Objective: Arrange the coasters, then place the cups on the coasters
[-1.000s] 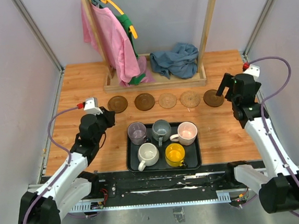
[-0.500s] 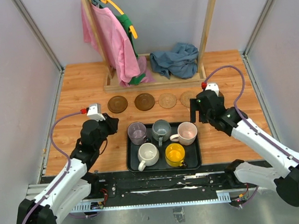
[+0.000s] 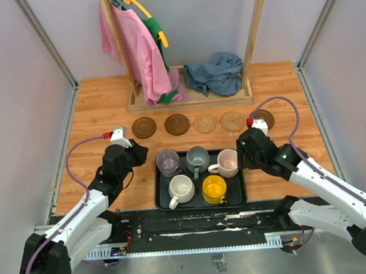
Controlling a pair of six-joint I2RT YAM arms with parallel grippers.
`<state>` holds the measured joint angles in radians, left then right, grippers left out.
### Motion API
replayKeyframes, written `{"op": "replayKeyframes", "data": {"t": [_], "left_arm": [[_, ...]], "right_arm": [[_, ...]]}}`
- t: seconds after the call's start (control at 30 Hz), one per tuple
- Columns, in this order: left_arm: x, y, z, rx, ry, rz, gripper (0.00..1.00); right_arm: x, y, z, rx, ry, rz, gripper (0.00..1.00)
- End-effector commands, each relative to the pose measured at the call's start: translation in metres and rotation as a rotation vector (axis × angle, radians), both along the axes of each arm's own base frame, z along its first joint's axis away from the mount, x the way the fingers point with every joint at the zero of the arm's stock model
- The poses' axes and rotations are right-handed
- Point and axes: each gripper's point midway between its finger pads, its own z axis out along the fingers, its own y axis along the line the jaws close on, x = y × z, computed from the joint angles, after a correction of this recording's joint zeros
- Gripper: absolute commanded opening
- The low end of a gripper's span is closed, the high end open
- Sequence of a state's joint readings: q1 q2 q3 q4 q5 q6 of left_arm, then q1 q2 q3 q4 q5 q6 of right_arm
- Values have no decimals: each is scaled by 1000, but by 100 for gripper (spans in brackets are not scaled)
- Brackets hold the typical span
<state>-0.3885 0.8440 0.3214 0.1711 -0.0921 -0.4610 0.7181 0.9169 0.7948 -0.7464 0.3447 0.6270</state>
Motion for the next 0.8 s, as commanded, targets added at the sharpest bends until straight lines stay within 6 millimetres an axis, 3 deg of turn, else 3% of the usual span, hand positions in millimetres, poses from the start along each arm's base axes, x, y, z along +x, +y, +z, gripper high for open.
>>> {"op": "replayKeyframes", "data": {"t": [0.0,0.33,0.5,0.77], "left_arm": [[6,-8,16,-26,-35,-24,23],[8,-1,15,1,-39,7,23],[8,1,14,5,-38,17,23],[9,3,13,9,-40,30,23]], "right_arm": [[-9,8,-10,42,49,-3,63],[9,33,-17,48,72,42,53],[16,35,-24,5,90,43,49],[30,29,-25,-100,68,65,24]]}}
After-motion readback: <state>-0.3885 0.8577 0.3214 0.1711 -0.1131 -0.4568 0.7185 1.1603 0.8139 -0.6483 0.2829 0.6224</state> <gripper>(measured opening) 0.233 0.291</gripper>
